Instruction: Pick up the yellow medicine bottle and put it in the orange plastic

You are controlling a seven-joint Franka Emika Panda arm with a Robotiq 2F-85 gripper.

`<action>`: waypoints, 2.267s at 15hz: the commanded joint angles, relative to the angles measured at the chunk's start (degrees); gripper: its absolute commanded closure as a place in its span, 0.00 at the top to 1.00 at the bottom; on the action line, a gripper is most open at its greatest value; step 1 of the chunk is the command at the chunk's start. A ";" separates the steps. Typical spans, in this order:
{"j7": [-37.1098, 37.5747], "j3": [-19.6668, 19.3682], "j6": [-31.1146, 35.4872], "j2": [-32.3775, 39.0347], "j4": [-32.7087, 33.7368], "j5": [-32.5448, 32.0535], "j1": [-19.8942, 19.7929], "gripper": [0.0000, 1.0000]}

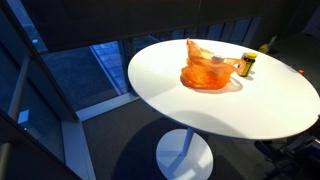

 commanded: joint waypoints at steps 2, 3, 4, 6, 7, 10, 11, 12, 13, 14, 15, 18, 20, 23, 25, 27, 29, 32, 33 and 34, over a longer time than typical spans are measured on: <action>2.36 -1.86 -1.12 6.51 4.07 -1.32 -0.61 1.00; 2.30 -2.46 -0.86 7.43 4.15 -1.06 -0.73 1.00; 2.04 -3.23 -0.61 8.40 4.13 -0.69 -0.90 1.00; 1.61 -4.55 -0.05 10.10 3.94 -0.55 -1.27 1.00; 1.37 -5.22 0.21 10.92 3.92 -0.40 -1.41 1.00; 0.51 -7.09 1.73 13.71 4.00 -0.44 -1.85 1.00; 0.35 -7.56 1.89 14.60 4.12 -0.44 -1.87 1.00; -0.10 -7.96 2.12 15.54 4.21 -0.54 -1.89 1.00; -0.68 -8.35 2.03 16.47 4.41 -0.40 -1.87 1.00; -0.98 -8.69 1.88 17.33 4.60 -0.24 -1.86 1.00; -1.28 -8.95 1.84 17.93 4.72 -0.22 -1.82 1.00; -2.48 -8.87 1.69 17.68 4.34 -0.54 -1.25 1.00; -3.15 -8.21 0.49 15.65 3.69 -1.43 -0.59 1.00; -2.02 -8.36 1.97 16.81 3.22 -0.49 -0.53 1.00; -2.03 -8.17 1.68 16.27 3.22 -0.50 -0.38 1.00; -2.04 -8.17 1.62 16.20 3.22 -0.51 -0.38 1.00; -0.73 -8.45 2.46 16.53 3.34 -0.95 -0.85 1.00; 0.71 -8.81 4.33 18.31 3.99 -0.96 -1.35 1.00; 1.20 -8.91 5.19 19.04 4.11 -0.98 -1.51 1.00; 1.71 -9.11 6.37 19.93 4.21 -0.80 -1.64 1.00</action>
